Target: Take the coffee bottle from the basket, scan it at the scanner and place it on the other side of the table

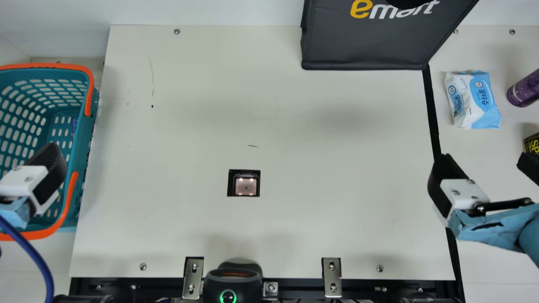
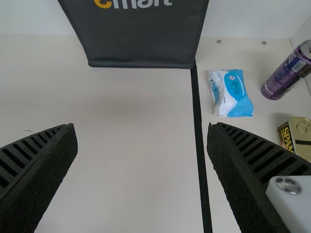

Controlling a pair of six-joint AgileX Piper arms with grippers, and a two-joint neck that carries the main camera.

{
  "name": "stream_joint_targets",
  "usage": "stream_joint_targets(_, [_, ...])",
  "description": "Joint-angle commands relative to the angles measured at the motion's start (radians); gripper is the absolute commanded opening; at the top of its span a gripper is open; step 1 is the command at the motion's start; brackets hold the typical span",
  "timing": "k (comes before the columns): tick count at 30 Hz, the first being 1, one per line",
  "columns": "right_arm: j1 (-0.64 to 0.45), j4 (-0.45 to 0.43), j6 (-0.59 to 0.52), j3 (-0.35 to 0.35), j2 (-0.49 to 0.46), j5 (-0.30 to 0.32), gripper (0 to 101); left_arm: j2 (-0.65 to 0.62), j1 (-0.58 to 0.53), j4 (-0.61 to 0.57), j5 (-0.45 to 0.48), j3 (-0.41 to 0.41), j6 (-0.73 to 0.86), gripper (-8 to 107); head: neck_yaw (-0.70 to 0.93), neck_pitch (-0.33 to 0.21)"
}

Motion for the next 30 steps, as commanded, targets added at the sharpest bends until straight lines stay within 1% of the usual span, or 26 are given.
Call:
stream_joint_targets(1, [0.0, 0.0, 0.0, 0.0, 0.0, 0.0, 95, 0.0, 0.0, 0.0, 0.0, 0.0, 0.0, 90, 0.027, -0.029])
stream_joint_targets(15, [0.0, 0.0, 0.0, 0.0, 0.0, 0.0, 95, 0.0, 0.0, 0.0, 0.0, 0.0, 0.0, 90, 0.352, -0.029])
stream_joint_targets(30, [0.0, 0.0, 0.0, 0.0, 0.0, 0.0, 95, 0.0, 0.0, 0.0, 0.0, 0.0, 0.0, 90, 0.352, -0.029])
